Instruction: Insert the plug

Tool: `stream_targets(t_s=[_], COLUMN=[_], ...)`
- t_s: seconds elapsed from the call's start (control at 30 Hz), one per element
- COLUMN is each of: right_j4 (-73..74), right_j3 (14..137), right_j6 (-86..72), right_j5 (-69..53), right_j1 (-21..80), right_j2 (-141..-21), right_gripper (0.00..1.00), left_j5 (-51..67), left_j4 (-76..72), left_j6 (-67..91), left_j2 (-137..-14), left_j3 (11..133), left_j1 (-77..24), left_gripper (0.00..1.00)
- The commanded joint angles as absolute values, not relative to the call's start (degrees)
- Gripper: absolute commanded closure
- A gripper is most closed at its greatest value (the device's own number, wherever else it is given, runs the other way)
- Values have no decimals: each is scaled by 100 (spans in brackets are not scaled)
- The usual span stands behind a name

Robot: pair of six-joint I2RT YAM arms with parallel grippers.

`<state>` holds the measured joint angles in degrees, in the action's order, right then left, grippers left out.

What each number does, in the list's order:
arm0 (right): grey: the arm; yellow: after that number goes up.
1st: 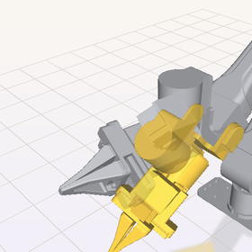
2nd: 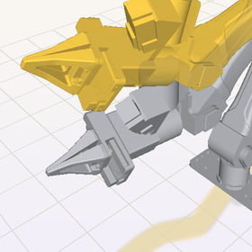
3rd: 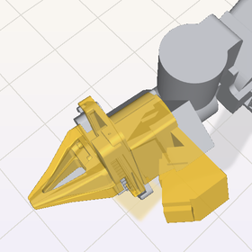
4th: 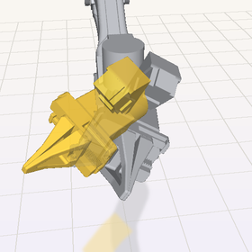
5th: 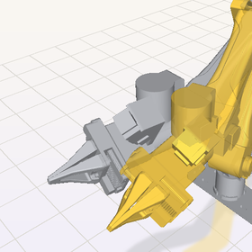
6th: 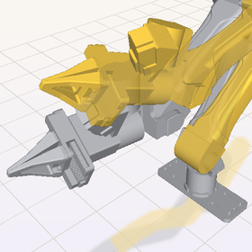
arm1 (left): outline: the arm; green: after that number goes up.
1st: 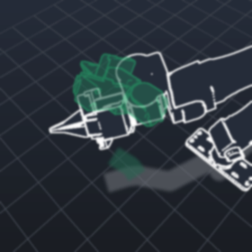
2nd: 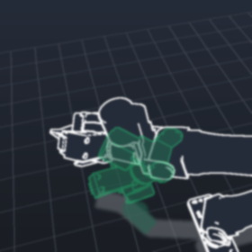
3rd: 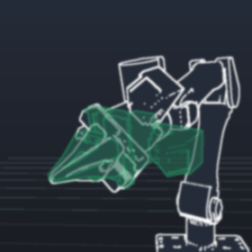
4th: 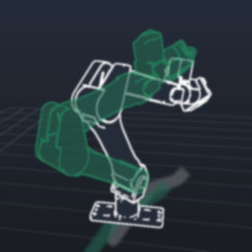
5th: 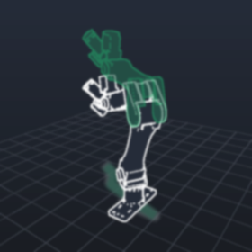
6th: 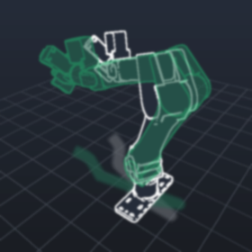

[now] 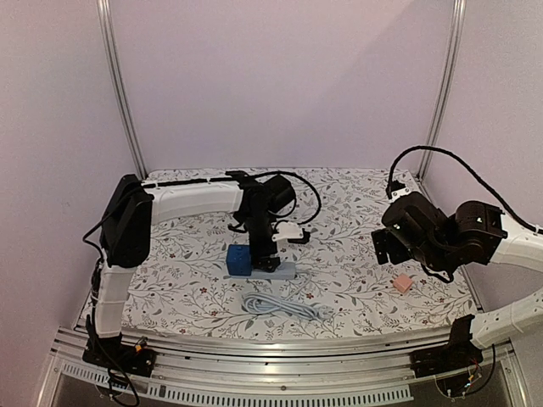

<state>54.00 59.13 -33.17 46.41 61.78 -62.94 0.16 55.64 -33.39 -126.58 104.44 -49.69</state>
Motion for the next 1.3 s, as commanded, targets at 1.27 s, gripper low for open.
stream_targets(t_s=[1.27], right_j4=[7159], right_j3=[7266], right_j6=[-5020], right_j5=[2399], right_j1=[4347], right_j2=[-7968], right_gripper=[1], left_j5=[-2947], left_j4=[6038], left_j6=[1351], left_j2=[-9457], left_j3=[9484], left_j1=[-4289], left_gripper=[0])
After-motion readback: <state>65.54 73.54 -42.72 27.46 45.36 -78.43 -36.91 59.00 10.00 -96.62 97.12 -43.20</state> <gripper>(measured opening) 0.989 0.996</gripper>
